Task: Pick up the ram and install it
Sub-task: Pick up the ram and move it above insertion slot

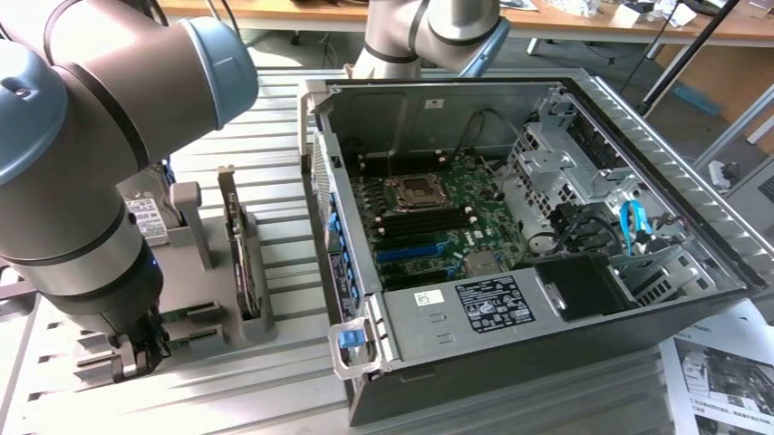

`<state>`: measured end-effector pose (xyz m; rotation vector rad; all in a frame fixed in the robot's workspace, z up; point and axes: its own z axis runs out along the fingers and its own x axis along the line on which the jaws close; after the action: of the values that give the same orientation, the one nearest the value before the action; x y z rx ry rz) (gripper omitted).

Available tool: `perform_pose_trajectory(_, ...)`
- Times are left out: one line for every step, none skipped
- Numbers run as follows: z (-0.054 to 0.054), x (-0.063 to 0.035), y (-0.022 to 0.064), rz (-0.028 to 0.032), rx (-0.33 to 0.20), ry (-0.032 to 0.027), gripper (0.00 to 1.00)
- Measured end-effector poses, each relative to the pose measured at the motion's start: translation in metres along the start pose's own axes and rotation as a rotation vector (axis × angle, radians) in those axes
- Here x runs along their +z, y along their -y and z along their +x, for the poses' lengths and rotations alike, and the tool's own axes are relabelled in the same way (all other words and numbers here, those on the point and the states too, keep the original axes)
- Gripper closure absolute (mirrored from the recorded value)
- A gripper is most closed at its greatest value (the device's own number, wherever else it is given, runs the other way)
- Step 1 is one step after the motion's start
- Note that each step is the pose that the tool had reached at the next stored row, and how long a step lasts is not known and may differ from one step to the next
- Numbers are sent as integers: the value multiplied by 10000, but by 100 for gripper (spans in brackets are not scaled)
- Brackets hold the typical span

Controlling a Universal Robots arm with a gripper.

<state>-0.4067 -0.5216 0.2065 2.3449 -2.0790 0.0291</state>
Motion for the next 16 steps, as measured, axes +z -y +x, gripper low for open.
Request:
perform_pose_trajectory(0,0,0,0,0,0,78)
perform_pose_trajectory(0,0,0,0,0,0,78)
perform_pose_trajectory(0,0,0,0,1,0,78)
perform_pose_trajectory(0,0,0,0,0,0,78)
perform_pose_trajectory(0,0,0,0,1,1,78)
perform_pose_trajectory(0,0,0,0,1,0,80)
perform_pose_trajectory(0,0,0,0,1,0,86)
perform_pose_trajectory(0,0,0,0,1,0,87)
perform_pose_trajectory(0,0,0,0,1,0,87)
perform_pose_trajectory(0,0,0,0,1,0,87)
perform_pose_trajectory(0,0,0,0,0,0,87)
perform_pose_trajectory(0,0,0,0,1,0,87)
perform_pose_trajectory(0,0,0,0,0,0,87)
perform_pose_trajectory(0,0,0,0,1,0,87)
perform_pose_trajectory(0,0,0,0,0,0,87)
perform_pose_trajectory(0,0,0,0,1,0,87)
